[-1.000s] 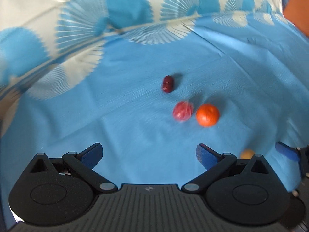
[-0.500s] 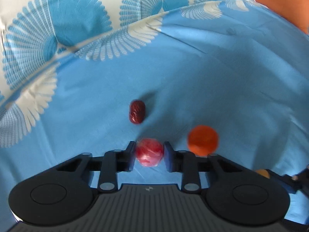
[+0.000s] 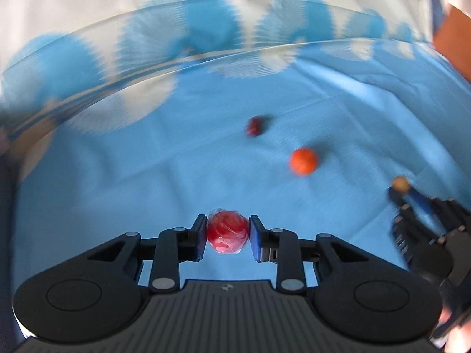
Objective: Organize fruits
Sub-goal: 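Grasp a wrapped red fruit with the left tool while the right tool grasps the tan round fruit, then carry the wrapped red fruit with the left tool while the right tool carries the tan fruit to the plate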
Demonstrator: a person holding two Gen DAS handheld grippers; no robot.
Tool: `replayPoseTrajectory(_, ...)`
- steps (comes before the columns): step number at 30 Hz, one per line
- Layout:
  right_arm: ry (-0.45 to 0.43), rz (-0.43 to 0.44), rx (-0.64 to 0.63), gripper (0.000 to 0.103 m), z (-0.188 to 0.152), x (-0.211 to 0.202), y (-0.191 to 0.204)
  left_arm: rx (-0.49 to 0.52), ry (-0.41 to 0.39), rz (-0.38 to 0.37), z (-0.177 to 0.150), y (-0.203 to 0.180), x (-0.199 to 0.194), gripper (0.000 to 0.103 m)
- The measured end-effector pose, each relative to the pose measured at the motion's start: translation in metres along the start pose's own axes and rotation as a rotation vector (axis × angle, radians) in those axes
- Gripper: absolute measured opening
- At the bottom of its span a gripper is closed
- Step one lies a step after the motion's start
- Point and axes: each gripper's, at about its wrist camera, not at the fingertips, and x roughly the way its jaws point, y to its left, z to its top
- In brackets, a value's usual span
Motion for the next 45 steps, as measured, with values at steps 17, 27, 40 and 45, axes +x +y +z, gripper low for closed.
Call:
replayPoseTrajectory(17, -0.007, 0.456, -0.125, 0.027, 0.009, -0.259, 0.02, -0.33, 0.021, 0.156, -0.158, 0.092, -0.229, 0.033)
replayPoseTrajectory(27, -0.032, 0.59, -0.274, 0.027, -0.004, -0.338, 0.05, -0.411, -0.002, 0.109, -0.226, 0.097, -0.277, 0.033)
replayPoseTrajectory(40, -0.057, 0.592, -0.353, 0.027, -0.007, -0.356, 0.063, -0.444, -0.043, 0.102, -0.237, 0.111, -0.286, 0.033)
replayPoseTrajectory(45, -0.047, 0.593, -0.377, 0.027, -0.008, -0.355, 0.07, -0.456, -0.055, 0.105, -0.235, 0.118, -0.285, 0.033)
